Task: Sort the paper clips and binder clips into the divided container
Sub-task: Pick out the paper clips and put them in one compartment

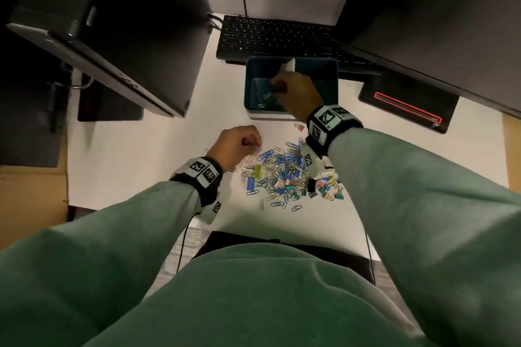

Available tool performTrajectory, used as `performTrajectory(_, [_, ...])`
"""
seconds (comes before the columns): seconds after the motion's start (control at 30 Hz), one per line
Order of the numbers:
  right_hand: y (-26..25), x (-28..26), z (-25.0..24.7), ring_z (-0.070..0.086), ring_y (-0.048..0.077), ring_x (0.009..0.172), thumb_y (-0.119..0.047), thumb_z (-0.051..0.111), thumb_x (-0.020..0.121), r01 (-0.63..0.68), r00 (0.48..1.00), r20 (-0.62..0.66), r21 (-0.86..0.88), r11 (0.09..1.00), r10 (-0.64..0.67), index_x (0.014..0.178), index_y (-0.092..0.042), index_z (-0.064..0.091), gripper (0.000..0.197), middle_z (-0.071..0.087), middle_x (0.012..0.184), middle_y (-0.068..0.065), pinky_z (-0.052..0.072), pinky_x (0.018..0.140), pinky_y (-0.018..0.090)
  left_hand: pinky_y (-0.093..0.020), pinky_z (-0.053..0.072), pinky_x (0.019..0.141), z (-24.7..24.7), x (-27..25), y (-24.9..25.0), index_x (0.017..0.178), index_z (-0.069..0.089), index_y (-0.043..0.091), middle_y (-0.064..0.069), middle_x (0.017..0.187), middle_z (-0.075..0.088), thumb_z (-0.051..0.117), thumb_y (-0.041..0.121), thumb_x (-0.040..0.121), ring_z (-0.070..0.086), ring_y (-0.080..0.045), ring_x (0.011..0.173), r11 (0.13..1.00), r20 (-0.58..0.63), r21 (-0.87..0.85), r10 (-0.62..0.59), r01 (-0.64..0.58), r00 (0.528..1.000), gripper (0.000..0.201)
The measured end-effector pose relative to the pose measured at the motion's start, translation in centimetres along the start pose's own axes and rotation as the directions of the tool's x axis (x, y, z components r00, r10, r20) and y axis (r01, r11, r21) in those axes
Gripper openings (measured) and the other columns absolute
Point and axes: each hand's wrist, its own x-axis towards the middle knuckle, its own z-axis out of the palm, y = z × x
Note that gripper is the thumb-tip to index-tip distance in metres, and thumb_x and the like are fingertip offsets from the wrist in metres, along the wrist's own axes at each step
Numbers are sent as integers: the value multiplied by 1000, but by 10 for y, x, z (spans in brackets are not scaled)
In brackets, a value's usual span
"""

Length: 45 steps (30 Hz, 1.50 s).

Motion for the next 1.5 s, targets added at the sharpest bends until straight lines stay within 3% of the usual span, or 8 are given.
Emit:
performTrajectory(0.23, [18, -60, 1, 62, 9, 86, -10, 54, 94, 109, 961, -257, 2, 994, -105, 107, -11, 65, 17, 67, 105, 4, 49, 77, 13, -30, 55, 75, -47, 37, 54, 90, 66, 18, 0, 84, 70, 67, 10, 83, 66, -19, 79, 973, -253, -172, 105, -152, 962, 11])
performTrajectory(0.43, [34, -86, 58, 57, 16, 105, -17, 59, 92, 131, 967, 246, -277, 952, -62, 126, -15, 55, 34, 56, 122, 6, 50, 87, 26, -15, 49, 79, -55, 53, 62, 102, 67, 19, 2, 101, 65, 65, 15, 87, 61, -8, 88, 984, -304, 73, 175, -160, 936, 16])
performTrajectory(0.57, [44, -82, 85, 47, 24, 116, -16, 60, 90, 277, 924, 367, -447, 850, -108, 130, -17, 50, 41, 45, 129, 8, 56, 81, 38, -34, 52, 77, -54, 14, 7, 91, 60, 22, 0, 95, 61, 57, 20, 90, 61, -17, 84, 973, -349, 229, 79, 3, 934, 4])
performTrajectory(0.7, [59, -82, 84, 54, 21, 98, -8, 64, 86, 300, 935, 329, -533, 791, -133, 103, -12, 56, 19, 50, 108, 6, 57, 68, 32, -31, 44, 72, -28, -17, -47, 102, 60, 21, -5, 99, 58, 63, 36, 89, 57, -21, 84, 932, -203, 300, -145, 203, 968, 20])
performTrajectory(0.9, [43, -74, 91, 55, 23, 103, -13, 57, 91, 355, 918, 335, -460, 814, -211, 112, -10, 59, 21, 54, 112, 9, 54, 80, 34, -30, 51, 67, -20, -13, -54, 74, 61, 23, -1, 72, 65, 60, 15, 89, 61, -19, 66, 971, -225, -50, -240, 235, 944, 17])
performTrajectory(1.07, [23, -64, 112, 52, 25, 109, -21, 62, 89, 249, 939, 322, -392, 886, -121, 120, -12, 54, 33, 51, 121, 9, 53, 80, 38, -25, 47, 58, -55, -9, -55, 78, 63, 22, -9, 76, 64, 56, 11, 90, 58, -11, 61, 953, -318, -241, -255, 182, 913, 18])
performTrajectory(1.37, [24, -35, 111, 64, 20, 91, -27, 57, 93, -64, 995, 61, -191, 980, 76, 107, -12, 57, 21, 65, 103, 6, 52, 76, 33, -24, 52, 67, -60, 3, -71, 90, 61, 21, -1, 88, 66, 58, 12, 88, 62, -16, 76, 934, -473, -224, -353, 277, 807, 9])
performTrajectory(1.5, [16, -48, 114, 57, 26, 111, -20, 61, 90, 118, 993, 52, -302, 946, -107, 132, -11, 48, 44, 54, 128, 13, 55, 89, 38, -24, 46, 73, -37, -29, -87, 103, 56, 13, -6, 101, 61, 66, 21, 86, 57, -16, 82, 948, -530, -43, -289, 315, 797, 21])
